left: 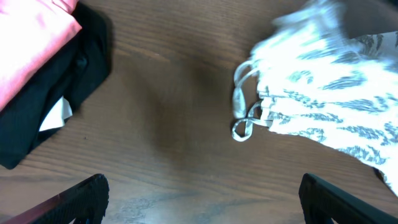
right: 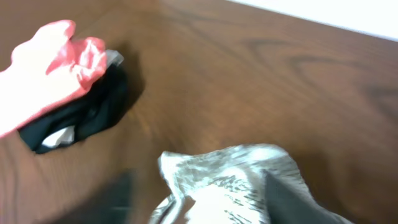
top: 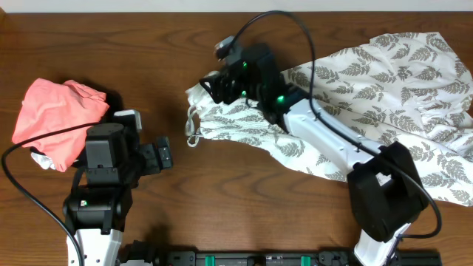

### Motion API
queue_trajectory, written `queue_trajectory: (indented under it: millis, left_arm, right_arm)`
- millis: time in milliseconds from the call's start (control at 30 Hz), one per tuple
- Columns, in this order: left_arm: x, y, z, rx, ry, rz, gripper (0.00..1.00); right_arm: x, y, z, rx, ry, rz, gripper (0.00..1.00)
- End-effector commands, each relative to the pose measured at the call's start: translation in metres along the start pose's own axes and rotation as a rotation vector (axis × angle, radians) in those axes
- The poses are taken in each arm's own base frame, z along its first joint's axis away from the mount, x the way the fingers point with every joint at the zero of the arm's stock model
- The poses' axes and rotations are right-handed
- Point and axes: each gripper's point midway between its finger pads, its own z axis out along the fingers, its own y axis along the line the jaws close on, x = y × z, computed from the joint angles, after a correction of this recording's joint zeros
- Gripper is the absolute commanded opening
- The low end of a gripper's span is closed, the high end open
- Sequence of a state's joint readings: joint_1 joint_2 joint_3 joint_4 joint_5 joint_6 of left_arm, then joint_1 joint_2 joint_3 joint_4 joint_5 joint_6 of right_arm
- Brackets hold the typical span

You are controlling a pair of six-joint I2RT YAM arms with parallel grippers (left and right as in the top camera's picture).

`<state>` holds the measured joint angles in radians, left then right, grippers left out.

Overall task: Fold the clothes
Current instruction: 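Drag the bag leftward across the table with the right gripper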

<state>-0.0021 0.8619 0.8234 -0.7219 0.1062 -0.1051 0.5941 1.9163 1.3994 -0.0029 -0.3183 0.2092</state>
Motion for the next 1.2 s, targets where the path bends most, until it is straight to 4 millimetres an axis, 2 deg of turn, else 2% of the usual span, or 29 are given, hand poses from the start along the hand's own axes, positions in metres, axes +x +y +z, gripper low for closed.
queue_trajectory:
  millis: [0,67,133,300,333,367,400,467,500,567,633,833,1033,1167]
  left_arm:
    - [-0.008,-0.005,-0.005,0.020,-0.019,0.000,0.98]
    - [-0.007,-0.005,-0.005,0.021,-0.018,0.000,0.98]
    - [-0.007,-0.005,-0.005,0.021,-0.018,0.000,0.98]
    - [-0.007,-0.006,-0.005,0.025,-0.017,0.000,0.98]
    - [-0.007,-0.007,-0.005,0.030,-0.016,0.000,0.98]
    - [-0.007,-0.009,-0.005,0.046,-0.013,0.000,0.98]
    - [-0.006,-0.012,-0.004,0.060,-0.009,0.000,0.98]
    - [-0.004,-0.017,-0.004,0.092,0.001,0.000,0.98]
    - [-0.003,-0.018,-0.003,0.099,0.007,0.000,0.98]
    - [0.000,-0.018,-0.001,0.097,0.020,-0.002,0.98]
    - [0.001,-0.017,0.002,0.095,0.031,-0.003,0.98]
    - [0.004,-0.017,0.007,0.090,0.054,-0.005,0.98]
    - [0.005,-0.016,0.009,0.089,0.064,-0.006,0.98]
    - [0.005,-0.016,0.009,0.089,0.064,-0.006,0.98]
  right_arm:
    - [-0.043,-0.038,-0.033,0.112,-0.088,0.051,0.99]
    - [-0.041,-0.052,-0.046,0.143,-0.064,0.078,0.99]
    - [-0.031,-0.067,-0.062,0.203,-0.007,0.117,0.99]
    - [0.023,-0.108,-0.116,0.440,0.232,0.180,0.99]
    - [0.036,-0.113,-0.127,0.475,0.289,0.179,0.96]
    - [0.050,-0.118,-0.138,0.510,0.353,0.177,0.88]
    - [0.062,-0.120,-0.145,0.533,0.409,0.178,0.86]
    - [0.086,-0.123,-0.159,0.563,0.517,0.187,0.69]
    - [0.096,-0.121,-0.162,0.557,0.554,0.199,0.64]
    - [0.110,-0.102,-0.155,0.433,0.613,0.170,0.59]
    - [0.120,-0.071,-0.144,0.261,0.646,0.121,0.48]
    - [0.144,-0.019,-0.122,0.070,0.709,-0.177,0.34]
    - [0.158,-0.007,-0.092,0.108,0.676,-0.398,0.38]
    - [0.173,-0.015,-0.080,0.149,0.675,-0.455,0.40]
